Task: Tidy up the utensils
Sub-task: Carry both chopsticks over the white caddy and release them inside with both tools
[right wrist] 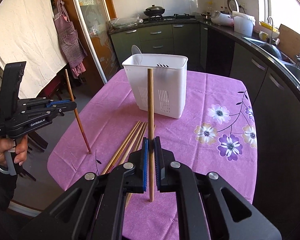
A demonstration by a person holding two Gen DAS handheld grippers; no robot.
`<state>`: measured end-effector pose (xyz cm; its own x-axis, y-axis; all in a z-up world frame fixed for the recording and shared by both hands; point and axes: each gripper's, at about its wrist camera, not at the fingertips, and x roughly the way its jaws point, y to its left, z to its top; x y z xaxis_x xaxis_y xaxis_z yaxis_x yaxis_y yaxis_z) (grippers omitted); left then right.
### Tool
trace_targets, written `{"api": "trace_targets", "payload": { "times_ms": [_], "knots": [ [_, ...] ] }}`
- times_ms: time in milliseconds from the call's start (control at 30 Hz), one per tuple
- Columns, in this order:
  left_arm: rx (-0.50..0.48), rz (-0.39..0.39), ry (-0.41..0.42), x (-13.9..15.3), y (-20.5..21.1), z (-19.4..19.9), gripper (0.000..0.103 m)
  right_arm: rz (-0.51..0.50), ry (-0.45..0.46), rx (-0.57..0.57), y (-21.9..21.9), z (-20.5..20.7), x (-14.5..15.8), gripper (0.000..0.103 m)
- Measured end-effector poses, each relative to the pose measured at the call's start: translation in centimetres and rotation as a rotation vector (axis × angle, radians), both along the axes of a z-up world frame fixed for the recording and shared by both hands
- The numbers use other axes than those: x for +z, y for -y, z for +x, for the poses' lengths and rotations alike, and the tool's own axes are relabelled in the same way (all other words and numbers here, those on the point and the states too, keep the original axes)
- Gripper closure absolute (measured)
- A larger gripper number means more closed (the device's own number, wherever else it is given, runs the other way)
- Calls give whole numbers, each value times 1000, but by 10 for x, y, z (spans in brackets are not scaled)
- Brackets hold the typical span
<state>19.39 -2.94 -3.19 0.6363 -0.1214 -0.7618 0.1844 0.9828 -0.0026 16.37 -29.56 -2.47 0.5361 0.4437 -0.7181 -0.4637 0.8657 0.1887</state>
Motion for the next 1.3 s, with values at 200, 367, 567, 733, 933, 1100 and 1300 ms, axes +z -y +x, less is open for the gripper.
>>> {"api": "trace_targets", "payload": {
  "times_ms": [200, 367, 567, 733, 933, 1100, 1300],
  "knots": [
    [-6, 4, 11, 6, 1, -1, 96, 11, 17, -7, 1, 3, 6, 96],
    [-12, 4, 11, 10, 2, 4, 96, 21, 36, -11, -1, 12, 20, 96],
    [-36, -11, 23, 32, 7, 16, 96, 41, 78, -13, -2, 29, 58, 96],
    [-62, -29, 67, 71, 14, 27, 96, 71, 142, -31, 1, 47, 106, 96],
    [-87, -37, 189, 133, 28, 41, 96, 114, 207, -69, 6, 77, 157, 96],
    [-74, -63, 304, 169, 39, 64, 96, 147, 235, -110, 6, 113, 178, 96],
    [-42, -54, 291, 147, 51, 108, 96, 135, 227, -144, -3, 157, 166, 96]
  ]
}}
